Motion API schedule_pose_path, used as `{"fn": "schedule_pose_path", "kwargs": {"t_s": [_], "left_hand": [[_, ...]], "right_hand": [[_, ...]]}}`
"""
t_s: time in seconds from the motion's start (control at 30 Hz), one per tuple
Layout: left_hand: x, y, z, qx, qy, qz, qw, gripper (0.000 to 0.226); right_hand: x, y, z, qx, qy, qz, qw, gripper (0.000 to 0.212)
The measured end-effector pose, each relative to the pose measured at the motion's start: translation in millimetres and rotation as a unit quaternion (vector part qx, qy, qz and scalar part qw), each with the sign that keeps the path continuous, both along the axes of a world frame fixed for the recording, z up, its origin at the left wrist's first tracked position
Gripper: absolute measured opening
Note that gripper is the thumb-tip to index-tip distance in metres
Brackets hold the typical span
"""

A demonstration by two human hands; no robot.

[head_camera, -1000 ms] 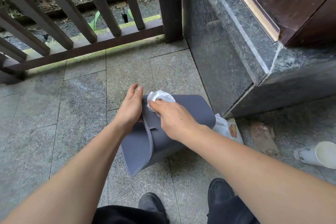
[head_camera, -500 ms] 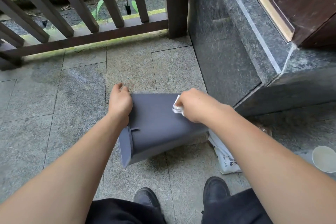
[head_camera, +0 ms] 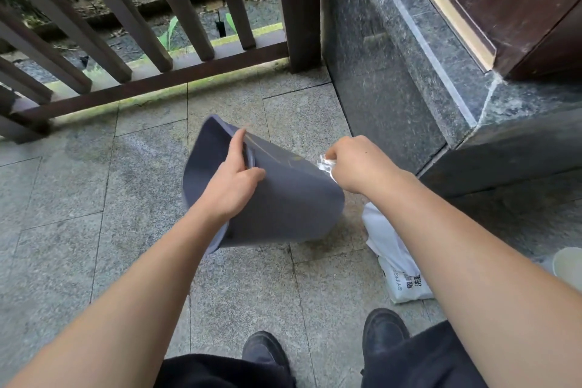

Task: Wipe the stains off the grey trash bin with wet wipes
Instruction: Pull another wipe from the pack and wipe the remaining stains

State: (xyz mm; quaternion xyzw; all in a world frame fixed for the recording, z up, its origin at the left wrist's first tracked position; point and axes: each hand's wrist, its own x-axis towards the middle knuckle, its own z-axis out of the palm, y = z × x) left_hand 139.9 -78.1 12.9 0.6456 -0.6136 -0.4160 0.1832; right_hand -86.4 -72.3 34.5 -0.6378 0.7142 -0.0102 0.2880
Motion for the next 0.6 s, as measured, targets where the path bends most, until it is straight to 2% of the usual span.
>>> {"fn": "schedule_pose_path", "kwargs": {"t_s": [0.1, 0.23, 0.43, 0.5, 0.6], "left_hand": [[3.6, 2.4, -6.3, 0.018, -0.013, 0.038, 0.999, 0.081], [4.5, 2.1, -18.5, 0.038, -0.050, 0.089, 0.994, 0.069], [7.3, 4.1, -20.9, 0.008, -0.071, 0.065, 0.995, 0.069], [10.8, -0.1, -19.6, 0.014, -0.050, 0.061, 0.997, 0.071], [17.1, -6.4, -17.3, 0.060, 0.008, 0.086, 0.994, 0.074]], "right_hand": [[-1.2, -1.6, -3.7, 0.006, -0.004, -0.003, 1.000, 0.040], [-1.2, -2.0, -9.2, 0.018, -0.013, -0.015, 1.000, 0.041], [-3.6, -4.9, -9.6, 0.060, -0.050, -0.026, 0.997, 0.055], [-3.6, -4.7, -11.5, 0.070, -0.060, -0.024, 0.995, 0.046], [-5.3, -3.3, -15.8, 0.078, -0.054, -0.018, 0.995, 0.015]]}}
